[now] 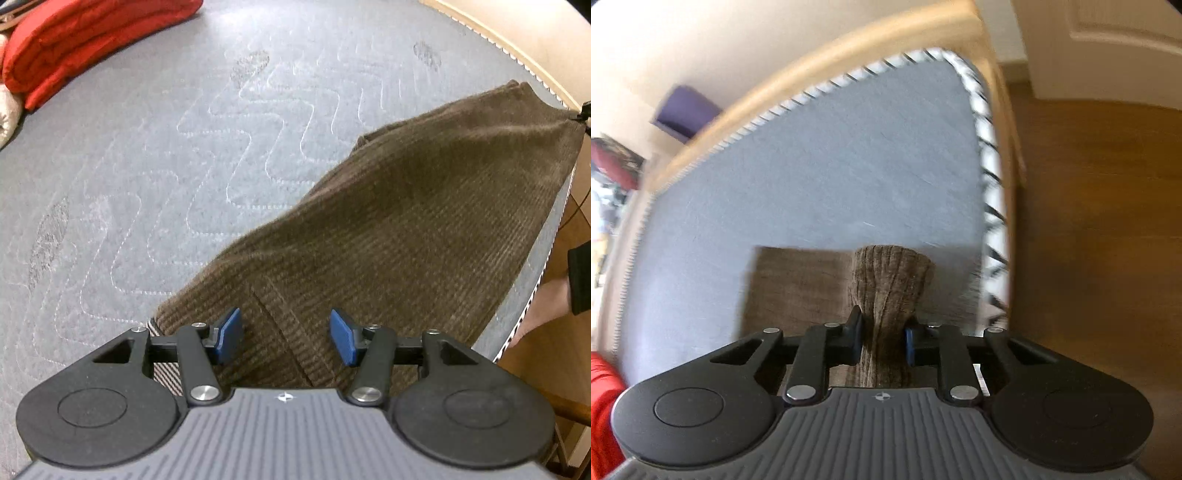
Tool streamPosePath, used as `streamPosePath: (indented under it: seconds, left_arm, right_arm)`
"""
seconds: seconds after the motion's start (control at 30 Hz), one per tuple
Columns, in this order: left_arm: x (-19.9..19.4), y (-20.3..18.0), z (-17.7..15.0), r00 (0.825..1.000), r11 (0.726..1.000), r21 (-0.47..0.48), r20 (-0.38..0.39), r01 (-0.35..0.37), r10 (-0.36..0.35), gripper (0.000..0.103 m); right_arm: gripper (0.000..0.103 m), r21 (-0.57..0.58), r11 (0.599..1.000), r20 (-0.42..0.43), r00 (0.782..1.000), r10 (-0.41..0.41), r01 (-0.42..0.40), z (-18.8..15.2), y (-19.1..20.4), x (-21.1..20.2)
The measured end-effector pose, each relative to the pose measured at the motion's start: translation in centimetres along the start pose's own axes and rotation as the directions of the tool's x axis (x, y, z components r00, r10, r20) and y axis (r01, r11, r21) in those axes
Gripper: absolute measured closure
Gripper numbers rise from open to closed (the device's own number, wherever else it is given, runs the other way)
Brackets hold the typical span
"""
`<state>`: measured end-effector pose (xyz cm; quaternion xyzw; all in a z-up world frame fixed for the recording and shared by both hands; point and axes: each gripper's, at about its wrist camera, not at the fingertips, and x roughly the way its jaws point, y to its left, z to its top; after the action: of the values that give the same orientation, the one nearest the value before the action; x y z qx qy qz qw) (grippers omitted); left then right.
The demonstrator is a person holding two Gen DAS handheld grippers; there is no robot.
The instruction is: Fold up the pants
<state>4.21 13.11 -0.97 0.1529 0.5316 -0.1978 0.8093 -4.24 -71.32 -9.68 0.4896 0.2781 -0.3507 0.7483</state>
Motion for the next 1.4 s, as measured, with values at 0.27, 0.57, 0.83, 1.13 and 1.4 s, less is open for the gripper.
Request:
streamPosePath:
  seconds: [0.27, 0.57, 0.83, 1.13, 1.4]
  left_arm:
    - [-1.6, 0.4, 0.7, 0.997, 0.997, -0.071, 0.074, -0.01, 0.016, 0.044]
    - [-2.5, 1.9, -1.0, 0.996, 0.991, -0.133, 0.083, -0.017, 0.028, 0.044]
    - [-2.8, 2.0, -2.3, 0.998, 0.993, -0.115, 0.068, -0.01, 0.018, 0.042]
    - [-2.4, 1.9, -1.8, 0.998, 0.993, -0.113, 0.06, -0.023, 0.03, 0.041]
    - [-2.1, 1.6, -1.6, 0.998, 0.993, -0.109, 0.049, -0.037, 0.043, 0.041]
  right_arm:
    - [0.082, -0.61, 0.788, 0.233, 0.932, 0.277, -0.081, -10.2, 14.4, -12.5]
    - [0.073, -0.94, -0.034, -0.323, 0.851, 0.414, -0.341, -43.8, 19.8, -18.1]
    - [0.062, -0.746, -0.405, -0.597, 0.8, 0.053, -0.529, -54.8, 14.8, -17.4]
    - [0.059, -0.798, -0.307, -0.575, 0.808, 0.128, -0.519, -52.3, 16.4, -15.9]
    - [0.069, -0.783, -0.417, -0.521, 0.853, 0.037, -0.461, -54.2, 15.6, -12.7]
